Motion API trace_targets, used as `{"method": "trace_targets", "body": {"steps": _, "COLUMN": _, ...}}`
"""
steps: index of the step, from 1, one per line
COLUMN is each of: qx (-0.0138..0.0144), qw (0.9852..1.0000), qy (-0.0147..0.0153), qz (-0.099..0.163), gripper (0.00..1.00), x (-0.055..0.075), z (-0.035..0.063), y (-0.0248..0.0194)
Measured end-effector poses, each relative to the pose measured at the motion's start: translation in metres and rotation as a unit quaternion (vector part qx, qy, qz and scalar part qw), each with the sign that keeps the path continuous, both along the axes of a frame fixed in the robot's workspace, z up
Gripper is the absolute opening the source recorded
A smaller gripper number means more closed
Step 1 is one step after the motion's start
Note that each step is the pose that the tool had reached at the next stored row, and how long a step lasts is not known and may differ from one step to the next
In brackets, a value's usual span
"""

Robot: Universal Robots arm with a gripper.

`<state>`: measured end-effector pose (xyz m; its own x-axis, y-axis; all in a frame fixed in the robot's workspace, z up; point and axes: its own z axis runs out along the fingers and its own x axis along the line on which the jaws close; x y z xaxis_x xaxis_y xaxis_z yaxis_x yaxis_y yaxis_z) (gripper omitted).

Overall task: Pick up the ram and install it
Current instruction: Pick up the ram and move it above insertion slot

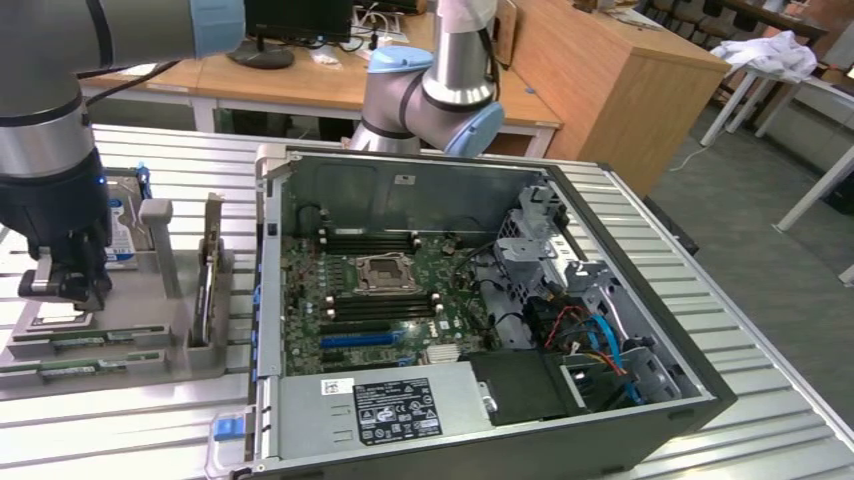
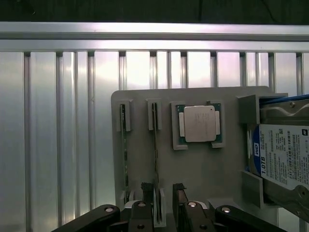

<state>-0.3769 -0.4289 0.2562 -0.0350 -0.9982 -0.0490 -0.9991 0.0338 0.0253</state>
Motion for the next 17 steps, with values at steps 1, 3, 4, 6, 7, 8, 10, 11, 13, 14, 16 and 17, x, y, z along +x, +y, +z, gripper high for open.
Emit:
{"method": "trace_targets", "body": {"steps": 1, "qx": 0.0000, "qw": 1.0000, "qy": 0.0000, "qz": 0.000, "gripper": 0.30, "x": 0.000, "z": -0.0009, "y": 0.0000}}
{"method": "trace_targets", "body": {"steps": 3, "qx": 0.0000, "qw": 1.0000, "qy": 0.0000, "qz": 0.000, "gripper": 0.30, "x": 0.000, "z": -0.0091, "y": 0.0000}}
{"method": "trace_targets", "body": {"steps": 4, "qx": -0.0001, "qw": 1.0000, "qy": 0.0001, "qz": 0.000, "gripper": 0.30, "x": 0.000, "z": -0.0107, "y": 0.0000}}
{"method": "trace_targets", "body": {"steps": 6, "qx": -0.0001, "qw": 1.0000, "qy": 0.0001, "qz": 0.000, "gripper": 0.30, "x": 0.000, "z": -0.0108, "y": 0.0000}}
{"method": "trace_targets", "body": {"steps": 7, "qx": 0.0000, "qw": 1.0000, "qy": 0.0000, "qz": 0.000, "gripper": 0.30, "x": 0.000, "z": -0.0109, "y": 0.0000}}
{"method": "trace_targets", "body": {"steps": 8, "qx": 0.0001, "qw": 1.0000, "qy": -0.0001, "qz": 0.000, "gripper": 0.30, "x": 0.000, "z": -0.0110, "y": -0.0004}}
{"method": "trace_targets", "body": {"steps": 10, "qx": 0.0001, "qw": 1.0000, "qy": 0.0000, "qz": 0.000, "gripper": 0.30, "x": 0.000, "z": -0.0109, "y": -0.0023}}
{"method": "trace_targets", "body": {"steps": 11, "qx": 0.0000, "qw": 1.0000, "qy": 0.0001, "qz": 0.000, "gripper": 0.30, "x": 0.000, "z": -0.0108, "y": -0.0034}}
{"method": "trace_targets", "body": {"steps": 13, "qx": 0.0000, "qw": 1.0000, "qy": 0.0000, "qz": 0.000, "gripper": 0.30, "x": 0.000, "z": -0.0109, "y": -0.0056}}
{"method": "trace_targets", "body": {"steps": 14, "qx": 0.0000, "qw": 1.0000, "qy": 0.0000, "qz": 0.000, "gripper": 0.30, "x": 0.000, "z": -0.0109, "y": -0.0065}}
{"method": "trace_targets", "body": {"steps": 16, "qx": 0.0000, "qw": 1.0000, "qy": 0.0000, "qz": 0.000, "gripper": 0.30, "x": 0.000, "z": -0.0109, "y": -0.0080}}
{"method": "trace_targets", "body": {"steps": 17, "qx": 0.0000, "qw": 1.0000, "qy": 0.0000, "qz": 0.000, "gripper": 0.30, "x": 0.000, "z": -0.0109, "y": -0.0085}}
